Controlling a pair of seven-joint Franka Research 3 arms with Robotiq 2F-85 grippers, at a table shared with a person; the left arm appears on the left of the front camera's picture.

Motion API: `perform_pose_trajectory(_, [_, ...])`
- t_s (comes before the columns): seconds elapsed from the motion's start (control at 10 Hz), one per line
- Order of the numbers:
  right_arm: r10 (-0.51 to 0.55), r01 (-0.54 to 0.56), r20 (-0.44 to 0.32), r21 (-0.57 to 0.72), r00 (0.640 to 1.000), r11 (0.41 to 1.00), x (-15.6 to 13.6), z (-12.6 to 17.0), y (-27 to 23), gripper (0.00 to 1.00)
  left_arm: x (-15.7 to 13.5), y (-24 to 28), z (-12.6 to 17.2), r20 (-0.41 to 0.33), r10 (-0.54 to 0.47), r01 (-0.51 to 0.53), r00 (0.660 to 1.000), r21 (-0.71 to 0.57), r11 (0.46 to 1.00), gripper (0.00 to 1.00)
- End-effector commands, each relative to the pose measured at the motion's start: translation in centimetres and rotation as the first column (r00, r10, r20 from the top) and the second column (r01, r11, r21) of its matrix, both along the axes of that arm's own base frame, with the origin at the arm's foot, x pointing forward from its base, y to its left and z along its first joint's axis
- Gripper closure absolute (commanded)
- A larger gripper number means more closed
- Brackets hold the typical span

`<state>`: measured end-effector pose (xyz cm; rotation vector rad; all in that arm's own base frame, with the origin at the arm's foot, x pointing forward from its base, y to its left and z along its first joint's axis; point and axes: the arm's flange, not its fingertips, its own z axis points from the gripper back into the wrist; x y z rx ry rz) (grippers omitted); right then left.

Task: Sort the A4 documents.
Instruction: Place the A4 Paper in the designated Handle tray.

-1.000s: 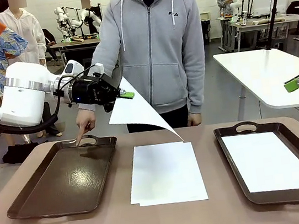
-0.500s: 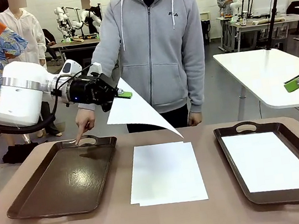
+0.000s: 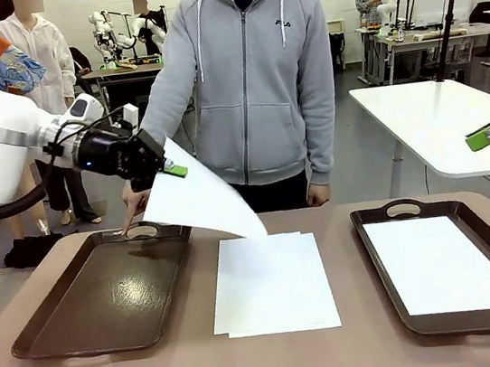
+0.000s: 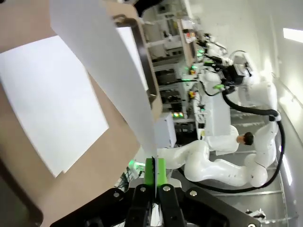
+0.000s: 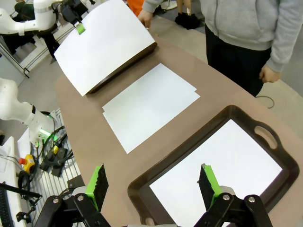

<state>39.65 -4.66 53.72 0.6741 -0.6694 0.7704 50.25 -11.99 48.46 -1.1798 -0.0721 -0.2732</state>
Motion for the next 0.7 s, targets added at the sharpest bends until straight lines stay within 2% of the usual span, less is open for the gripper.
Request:
perform_pose_trajectory(0.0, [-0.001,0.001,0.001,0.004,1.0,1.0,0.0,0.0,0.1,0.0,-1.1,1.4,-0.3,-0.026,0.078,-0.076,0.997,0.057,0.995,0.99])
perform_pose_trajectory(0.3, [-0.001,0.001,0.001,0.004,1.0,1.0,0.0,0.0,0.1,0.0,-0.5,4.6,-3.0,0.008,0.067,-0.067,0.998,0.165,0.984,0.99])
perform_pose_trajectory(0.6, [-0.001,0.001,0.001,0.004,1.0,1.0,0.0,0.0,0.1,0.0,0.8,7.1,-6.0,0.038,-0.026,0.015,0.999,0.273,0.962,0.99])
